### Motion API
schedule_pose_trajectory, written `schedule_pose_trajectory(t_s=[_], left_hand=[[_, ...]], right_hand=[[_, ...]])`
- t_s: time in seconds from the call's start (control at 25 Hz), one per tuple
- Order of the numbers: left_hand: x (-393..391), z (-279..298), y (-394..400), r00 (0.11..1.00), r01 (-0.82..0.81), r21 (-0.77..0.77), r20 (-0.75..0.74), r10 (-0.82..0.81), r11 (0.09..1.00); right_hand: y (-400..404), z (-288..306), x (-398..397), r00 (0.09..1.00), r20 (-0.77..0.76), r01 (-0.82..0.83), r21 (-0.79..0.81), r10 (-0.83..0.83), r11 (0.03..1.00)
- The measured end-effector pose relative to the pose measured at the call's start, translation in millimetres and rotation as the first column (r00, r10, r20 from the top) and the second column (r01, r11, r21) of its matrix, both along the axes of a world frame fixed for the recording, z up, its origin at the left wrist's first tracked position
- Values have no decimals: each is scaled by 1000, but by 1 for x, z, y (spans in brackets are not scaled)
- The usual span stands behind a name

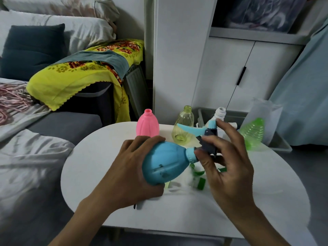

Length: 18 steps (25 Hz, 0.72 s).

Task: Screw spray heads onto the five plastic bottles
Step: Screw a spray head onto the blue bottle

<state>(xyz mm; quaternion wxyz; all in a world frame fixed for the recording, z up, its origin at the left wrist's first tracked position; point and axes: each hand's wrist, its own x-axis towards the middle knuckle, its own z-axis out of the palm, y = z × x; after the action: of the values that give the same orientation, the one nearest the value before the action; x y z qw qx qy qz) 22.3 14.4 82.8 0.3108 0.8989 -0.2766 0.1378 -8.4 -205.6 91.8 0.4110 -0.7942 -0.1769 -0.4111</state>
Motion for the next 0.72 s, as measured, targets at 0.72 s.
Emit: schedule_pose_trajectory(t_s=[0.72], left_hand=[[1, 9, 25, 969, 142, 48, -211, -129, 989]], right_hand=[[-30, 6, -3, 979, 196, 129, -809, 57, 573]])
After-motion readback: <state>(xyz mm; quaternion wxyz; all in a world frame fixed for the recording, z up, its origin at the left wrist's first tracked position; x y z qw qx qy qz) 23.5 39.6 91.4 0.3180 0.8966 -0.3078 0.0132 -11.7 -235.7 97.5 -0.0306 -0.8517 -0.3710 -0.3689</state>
